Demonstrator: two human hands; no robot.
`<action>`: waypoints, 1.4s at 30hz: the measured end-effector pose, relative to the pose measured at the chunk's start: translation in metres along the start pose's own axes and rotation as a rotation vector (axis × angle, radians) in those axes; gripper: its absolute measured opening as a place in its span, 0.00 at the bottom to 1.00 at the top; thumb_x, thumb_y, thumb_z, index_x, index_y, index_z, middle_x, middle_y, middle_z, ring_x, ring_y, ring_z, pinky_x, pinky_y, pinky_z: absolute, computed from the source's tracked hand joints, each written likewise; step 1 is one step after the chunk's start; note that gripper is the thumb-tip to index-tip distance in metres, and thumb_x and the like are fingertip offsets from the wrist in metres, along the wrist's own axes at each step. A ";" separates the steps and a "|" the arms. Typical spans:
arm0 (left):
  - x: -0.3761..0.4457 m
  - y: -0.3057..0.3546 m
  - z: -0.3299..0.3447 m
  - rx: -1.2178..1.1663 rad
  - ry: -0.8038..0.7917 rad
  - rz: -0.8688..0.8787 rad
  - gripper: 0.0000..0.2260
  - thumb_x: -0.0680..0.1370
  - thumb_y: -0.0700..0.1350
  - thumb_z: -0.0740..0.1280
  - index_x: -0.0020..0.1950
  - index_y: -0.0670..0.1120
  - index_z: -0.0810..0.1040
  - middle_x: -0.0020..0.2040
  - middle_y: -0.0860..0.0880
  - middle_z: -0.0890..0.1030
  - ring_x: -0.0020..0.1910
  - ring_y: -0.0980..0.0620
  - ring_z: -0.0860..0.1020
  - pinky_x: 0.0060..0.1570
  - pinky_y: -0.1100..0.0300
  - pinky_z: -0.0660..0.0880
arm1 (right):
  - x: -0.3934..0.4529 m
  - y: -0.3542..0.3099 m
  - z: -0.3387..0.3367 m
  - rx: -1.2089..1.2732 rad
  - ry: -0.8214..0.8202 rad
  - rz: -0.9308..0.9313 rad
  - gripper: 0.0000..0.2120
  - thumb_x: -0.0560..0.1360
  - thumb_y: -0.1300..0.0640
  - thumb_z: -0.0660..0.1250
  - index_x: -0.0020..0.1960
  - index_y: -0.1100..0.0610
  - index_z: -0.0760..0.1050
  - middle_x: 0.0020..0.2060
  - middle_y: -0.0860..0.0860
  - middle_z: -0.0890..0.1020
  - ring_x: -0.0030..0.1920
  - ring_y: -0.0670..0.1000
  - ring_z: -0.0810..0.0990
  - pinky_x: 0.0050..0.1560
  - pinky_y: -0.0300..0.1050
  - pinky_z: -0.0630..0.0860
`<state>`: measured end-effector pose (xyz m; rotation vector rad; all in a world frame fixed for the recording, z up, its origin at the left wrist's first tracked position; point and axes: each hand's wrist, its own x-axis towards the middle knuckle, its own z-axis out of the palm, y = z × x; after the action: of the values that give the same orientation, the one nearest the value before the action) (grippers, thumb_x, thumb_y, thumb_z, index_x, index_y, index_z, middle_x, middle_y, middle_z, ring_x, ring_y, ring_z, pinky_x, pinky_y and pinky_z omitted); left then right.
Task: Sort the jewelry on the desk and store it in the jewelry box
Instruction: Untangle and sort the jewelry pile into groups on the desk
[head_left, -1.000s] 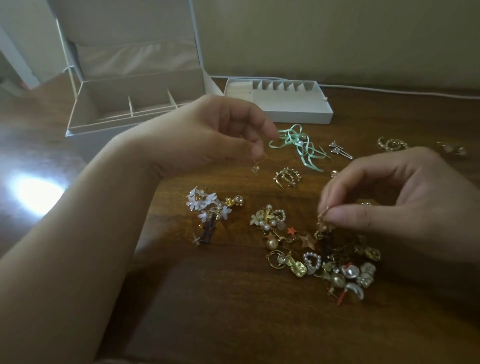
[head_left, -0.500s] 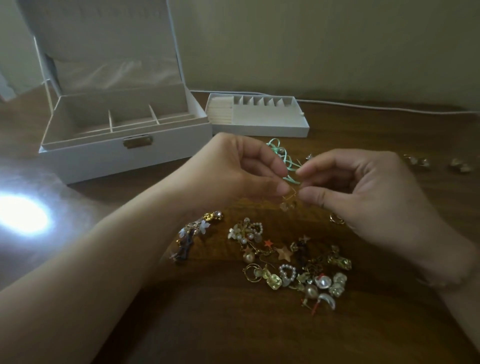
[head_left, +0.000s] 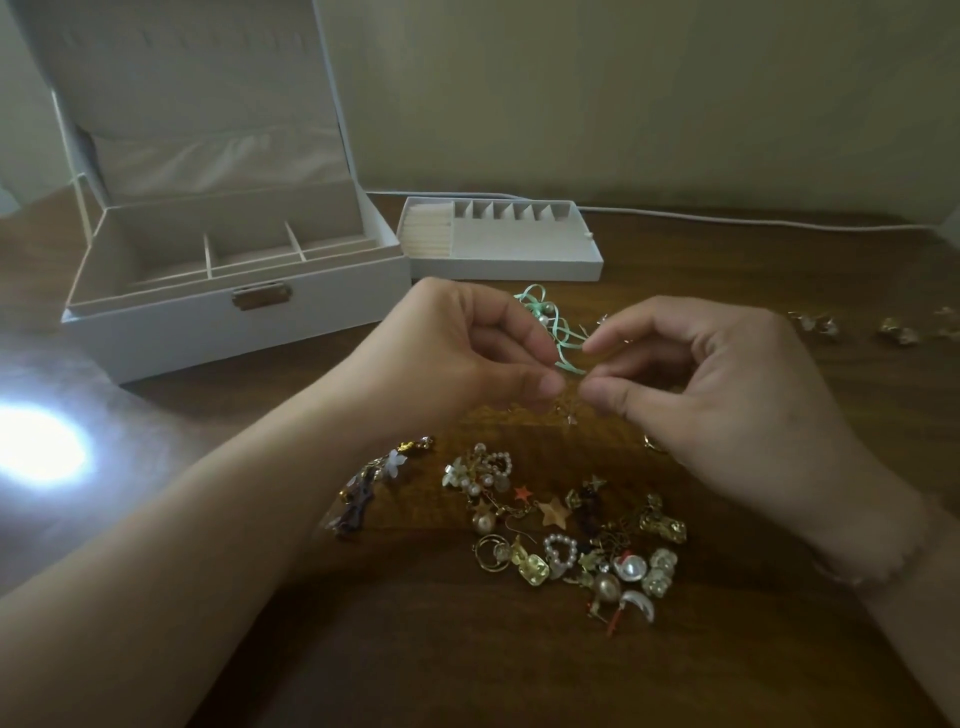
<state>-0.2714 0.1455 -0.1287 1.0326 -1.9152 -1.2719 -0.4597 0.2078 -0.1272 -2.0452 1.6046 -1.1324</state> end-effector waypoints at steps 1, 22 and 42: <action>0.000 0.000 0.000 -0.001 -0.006 0.000 0.07 0.67 0.40 0.78 0.43 0.45 0.83 0.36 0.48 0.86 0.35 0.57 0.84 0.36 0.69 0.75 | 0.000 0.001 0.000 -0.004 0.012 -0.002 0.11 0.66 0.54 0.77 0.48 0.47 0.81 0.35 0.40 0.85 0.38 0.38 0.83 0.40 0.35 0.78; 0.000 -0.022 0.012 0.631 0.106 0.433 0.06 0.75 0.48 0.73 0.50 0.54 0.83 0.48 0.60 0.83 0.49 0.62 0.80 0.50 0.62 0.79 | 0.020 0.087 -0.116 -0.361 -0.053 0.367 0.12 0.69 0.58 0.76 0.41 0.41 0.79 0.36 0.42 0.84 0.45 0.42 0.80 0.42 0.41 0.70; 0.003 -0.023 -0.006 0.747 0.056 0.482 0.04 0.74 0.47 0.73 0.48 0.54 0.83 0.42 0.60 0.80 0.45 0.59 0.79 0.45 0.59 0.78 | 0.034 0.105 -0.074 -0.318 -0.214 0.340 0.06 0.74 0.53 0.71 0.45 0.41 0.80 0.46 0.40 0.80 0.47 0.41 0.77 0.39 0.36 0.69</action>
<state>-0.2617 0.1347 -0.1477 0.8282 -2.4547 -0.2449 -0.5833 0.1589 -0.1355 -1.8877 2.0182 -0.5502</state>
